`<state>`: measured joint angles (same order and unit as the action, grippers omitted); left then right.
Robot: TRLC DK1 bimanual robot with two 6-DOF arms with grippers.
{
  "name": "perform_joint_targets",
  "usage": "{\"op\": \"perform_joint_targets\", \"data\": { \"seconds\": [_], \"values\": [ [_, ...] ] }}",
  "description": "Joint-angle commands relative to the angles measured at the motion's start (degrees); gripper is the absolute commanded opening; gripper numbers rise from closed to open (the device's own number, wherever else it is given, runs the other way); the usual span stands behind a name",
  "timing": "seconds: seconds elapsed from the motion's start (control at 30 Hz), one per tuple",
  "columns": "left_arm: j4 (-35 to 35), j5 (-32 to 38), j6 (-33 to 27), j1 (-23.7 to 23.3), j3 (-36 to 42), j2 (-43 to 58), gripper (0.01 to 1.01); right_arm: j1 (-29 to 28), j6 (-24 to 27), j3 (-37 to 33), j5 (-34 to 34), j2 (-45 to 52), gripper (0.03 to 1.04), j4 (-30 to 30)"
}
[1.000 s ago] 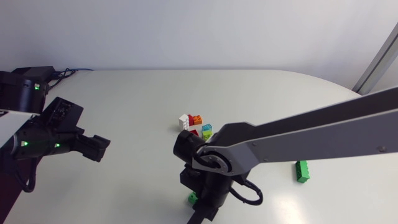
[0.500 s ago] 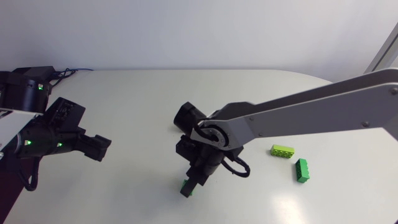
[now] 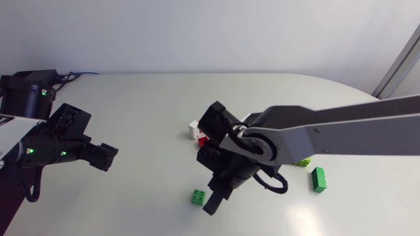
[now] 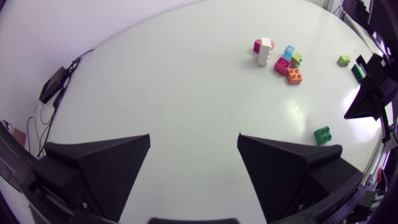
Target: Sort duplo bricks by size, large to the right and small to the left
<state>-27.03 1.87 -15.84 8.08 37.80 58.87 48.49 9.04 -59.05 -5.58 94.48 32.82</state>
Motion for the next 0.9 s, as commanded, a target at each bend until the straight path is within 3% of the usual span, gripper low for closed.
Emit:
{"op": "perform_joint_targets", "data": {
  "seconds": [0.0,0.13,0.5,0.77,0.8,0.87],
  "values": [
    [-0.22,-0.11,0.28,0.98,-0.10,0.19,0.977,2.05,-0.69,4.29,-0.66,-0.26,0.05,1.20],
    [0.40,-0.11,0.28,1.06,-0.36,0.81,0.977,4.07,-1.48,5.96,-0.74,0.97,0.05,-1.09],
    [2.77,-0.11,1.68,1.33,-1.33,2.48,0.977,3.98,-0.95,-0.19,-0.22,6.42,0.05,-8.30],
    [4.26,-0.11,6.34,6.16,-0.80,4.59,0.979,1.61,-1.92,-1.25,0.75,2.03,0.05,-12.87],
    [4.26,-0.11,6.52,6.78,-0.54,4.94,0.979,0.90,-1.92,-0.54,0.75,0.71,0.12,-12.69],
    [3.91,-0.20,5.82,9.77,-0.36,5.82,0.979,-1.03,-1.92,1.39,0.75,-3.42,0.43,-12.25]
  ]
}}
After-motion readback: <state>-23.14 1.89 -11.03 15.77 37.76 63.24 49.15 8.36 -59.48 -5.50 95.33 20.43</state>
